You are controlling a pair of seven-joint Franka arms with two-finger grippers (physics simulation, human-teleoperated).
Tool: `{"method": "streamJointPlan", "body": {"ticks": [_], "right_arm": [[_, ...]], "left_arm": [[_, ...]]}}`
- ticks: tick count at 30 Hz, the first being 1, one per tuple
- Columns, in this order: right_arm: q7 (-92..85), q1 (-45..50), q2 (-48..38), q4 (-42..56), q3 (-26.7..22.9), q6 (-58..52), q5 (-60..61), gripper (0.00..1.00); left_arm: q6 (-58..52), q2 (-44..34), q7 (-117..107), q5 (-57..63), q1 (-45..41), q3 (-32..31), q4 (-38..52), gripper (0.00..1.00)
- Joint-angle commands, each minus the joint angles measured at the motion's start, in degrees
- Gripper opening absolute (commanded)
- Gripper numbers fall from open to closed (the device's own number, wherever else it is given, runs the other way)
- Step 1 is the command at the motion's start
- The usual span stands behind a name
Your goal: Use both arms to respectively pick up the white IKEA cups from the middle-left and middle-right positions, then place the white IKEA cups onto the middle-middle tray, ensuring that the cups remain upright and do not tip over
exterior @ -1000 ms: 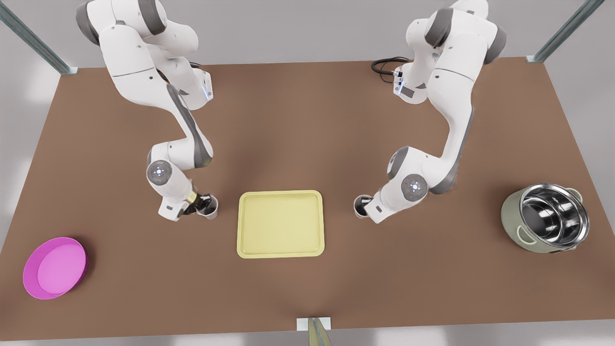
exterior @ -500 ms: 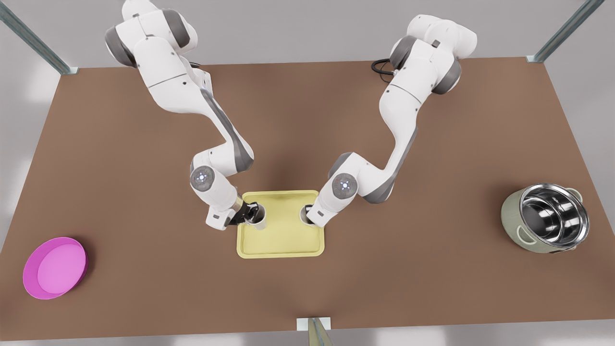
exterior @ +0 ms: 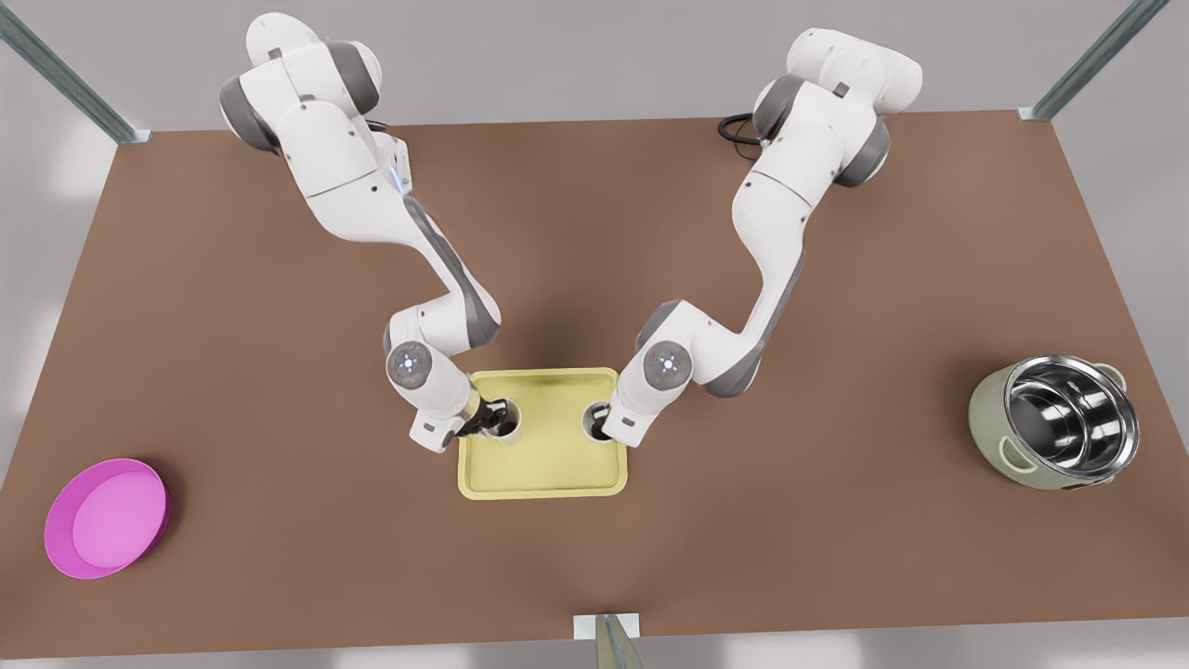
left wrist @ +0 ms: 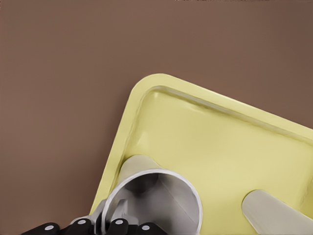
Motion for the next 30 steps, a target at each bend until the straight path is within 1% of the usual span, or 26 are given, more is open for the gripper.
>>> {"method": "streamJointPlan", "body": {"ticks": [1, 2, 3, 4, 5, 6, 8, 10, 12, 13, 15, 16, 17, 18, 19, 20, 21, 22, 23, 24, 25, 27, 28, 30], "right_arm": [[5.4, 0.0, 0.1, 0.0, 0.0, 0.3, 0.1, 1.00], [5.2, -0.1, 0.1, 0.0, 0.0, 0.3, 0.1, 1.00], [5.0, -0.2, 0.1, 0.0, 0.0, 0.6, 0.1, 1.00], [4.7, -0.2, 0.1, 0.0, 0.0, 0.7, 0.0, 1.00], [4.6, -0.3, -0.2, 0.0, 0.0, 0.7, 0.0, 1.00], [4.5, -0.4, -0.4, -0.1, 0.0, 0.6, 0.0, 1.00], [4.6, -0.5, -1.2, -0.6, 0.0, 0.6, 0.0, 1.00], [4.5, -0.6, -5.7, -4.4, 0.0, -0.5, 0.1, 1.00], [4.6, -0.6, -10.1, -5.5, 0.0, -5.8, 0.1, 1.00], [4.5, -1.2, -12.2, -5.5, 0.0, -8.7, 0.1, 1.00], [4.0, -1.7, -16.8, -4.7, -0.1, -16.5, 0.1, 1.00], [3.8, -2.6, -19.4, -4.2, -0.3, -21.1, -0.1, 1.00], [3.8, -5.4, -20.2, -1.5, -1.3, -29.4, -1.3, 1.00], [3.8, -10.0, -17.1, 4.1, -1.7, -38.4, -9.7, 1.00], [3.4, -13.3, -15.1, 7.8, -1.7, -41.1, -14.4, 1.00], [2.0, -17.0, -15.1, 11.8, -1.9, -44.2, -14.7, 1.00], [-0.4, -17.6, -15.2, 17.8, -2.0, -50.9, -15.0, 1.00], [-4.9, -17.2, -17.7, 19.0, -4.3, -53.3, -17.0, 1.00], [-7.8, -17.2, -18.7, 20.7, -4.9, -54.2, -16.5, 1.00], [-7.8, -17.7, -22.6, 20.0, -4.7, -55.3, -16.8, 1.00], [-7.9, -18.1, -25.9, 19.8, -4.4, -57.2, -16.3, 1.00], [-8.2, -19.6, -27.8, 19.9, -3.9, -58.9, -16.1, 1.00], [-8.1, -21.1, -28.6, 19.8, -2.4, -59.4, -15.6, 1.00], [-8.1, -21.1, -29.3, 19.5, -2.4, -59.6, -15.2, 1.00]], "left_arm": [[1.5, 0.0, -9.5, -0.1, 0.1, 0.0, 0.0, 0.35], [1.9, 0.0, -9.5, -0.2, 0.3, 0.0, 0.0, 0.47], [1.9, 0.0, -9.5, -0.1, 0.4, 0.0, 0.0, 0.55], [2.3, 0.0, -9.4, -0.2, 0.5, 0.0, 0.0, 0.68], [2.3, 0.0, -9.4, -0.2, 0.7, -0.1, 0.0, 0.84], [2.2, -0.2, -9.5, -0.2, 2.5, -1.9, 0.0, 1.00], [2.2, -0.3, -9.5, 0.0, 3.5, -2.6, -0.1, 1.00], [1.9, -0.4, -9.5, 0.0, 4.0, -3.0, -0.1, 1.00], [1.6, -0.5, -9.5, -0.1, 5.0, -3.8, -0.1, 1.00], [-0.5, -1.2, -9.5, -0.1, 5.4, -3.8, -0.1, 1.00], [-1.3, -1.2, -9.6, -0.1, 6.0, -4.7, -0.4, 1.00], [-6.0, -2.5, -9.4, 0.2, 6.0, -4.4, -0.2, 1.00], [-17.2, -6.6, -8.2, 5.9, 7.0, -3.6, 0.1, 1.00], [-31.7, -13.2, 15.5, 10.7, 10.3, -3.6, 0.1, 1.00], [-43.2, -17.6, 33.6, 11.0, 16.2, -3.6, 0.2, 1.00], [-47.7, -20.7, 36.1, 11.0, 20.0, -3.5, 0.2, 1.00], [-50.1, -22.1, 36.3, 11.1, 21.7, -3.5, 0.6, 1.00], [-54.3, -23.0, 36.5, 11.0, 22.9, -3.6, 3.1, 1.00], [-52.2, -31.0, 41.5, 10.4, 23.8, -2.9, -2.1, 1.00], [-42.3, -42.8, 44.0, 8.9, 23.6, -0.6, -18.6, 1.00], [-49.1, -41.3, 44.1, 5.6, 24.2, -0.5, -14.9, 1.00], [-50.0, -40.1, 44.1, 5.6, 23.8, -0.6, -14.2, 1.00], [-50.0, -40.0, 44.3, 5.4, 24.0, -0.6, -14.2, 1.00], [-50.0, -39.8, 44.3, 5.4, 23.8, -0.7, -14.2, 1.00]]}}
